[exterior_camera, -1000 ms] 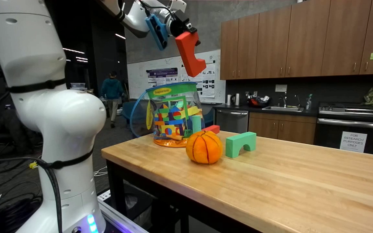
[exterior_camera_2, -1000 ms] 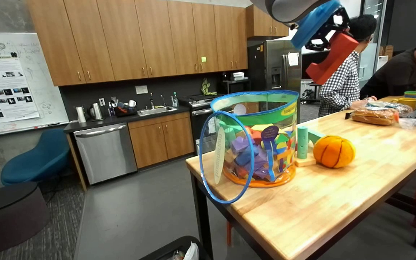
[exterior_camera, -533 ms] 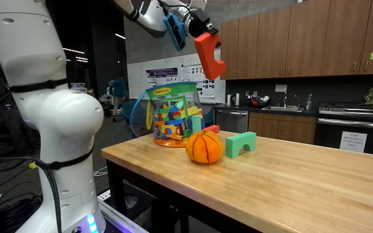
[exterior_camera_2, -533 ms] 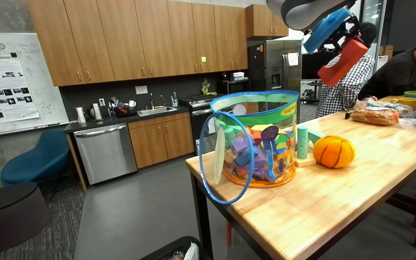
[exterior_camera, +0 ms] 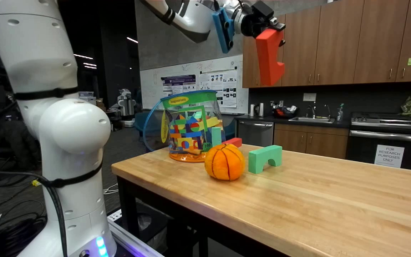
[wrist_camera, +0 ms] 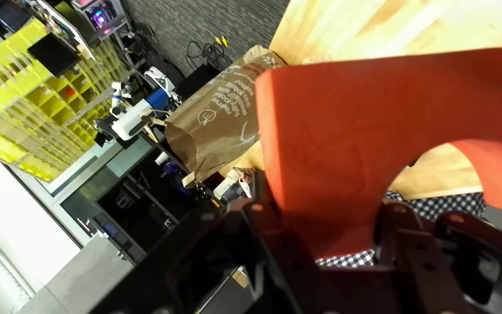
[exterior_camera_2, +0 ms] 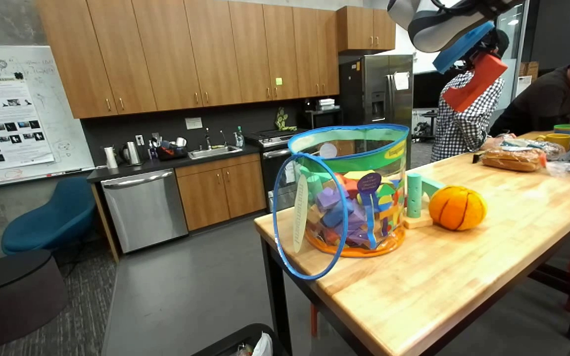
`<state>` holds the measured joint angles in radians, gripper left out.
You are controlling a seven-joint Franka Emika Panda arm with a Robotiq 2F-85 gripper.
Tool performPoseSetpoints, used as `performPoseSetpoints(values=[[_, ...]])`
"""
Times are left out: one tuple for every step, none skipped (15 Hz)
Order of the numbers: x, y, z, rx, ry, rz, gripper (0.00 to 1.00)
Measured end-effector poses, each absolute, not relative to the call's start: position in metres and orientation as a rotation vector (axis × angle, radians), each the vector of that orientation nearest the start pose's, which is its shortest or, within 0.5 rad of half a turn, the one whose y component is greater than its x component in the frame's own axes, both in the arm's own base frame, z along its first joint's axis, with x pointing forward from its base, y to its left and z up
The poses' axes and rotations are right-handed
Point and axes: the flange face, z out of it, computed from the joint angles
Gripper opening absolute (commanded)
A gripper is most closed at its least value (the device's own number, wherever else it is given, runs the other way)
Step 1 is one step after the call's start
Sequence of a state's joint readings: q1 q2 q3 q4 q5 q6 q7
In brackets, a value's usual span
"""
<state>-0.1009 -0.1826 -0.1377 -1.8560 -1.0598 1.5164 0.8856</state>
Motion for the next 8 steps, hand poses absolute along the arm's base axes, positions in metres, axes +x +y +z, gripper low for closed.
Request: performPoseSetpoints(values=[[0.456,-0.225,0.635,1.808,-1.083,0.234,0.19],[0.459,-0.231,0.634,1.817,-1.074,0.240,0.19],[0.462,-0.236,0.632,1.826,-1.062,0.244,0.19],[0.465,-0.239,0.632,1.834,-1.051,0.248,0.19],[0.468,-0.240,0.631,1.842,-1.037,0.250,0.19],[0.471,-0.241,0.629,1.852,-1.024,0.248,0.19],[0.473,-0.241,0.627,1.862,-1.010,0.242,0.19],[0.476,-0.240,0.624,1.875,-0.995,0.235,0.19]])
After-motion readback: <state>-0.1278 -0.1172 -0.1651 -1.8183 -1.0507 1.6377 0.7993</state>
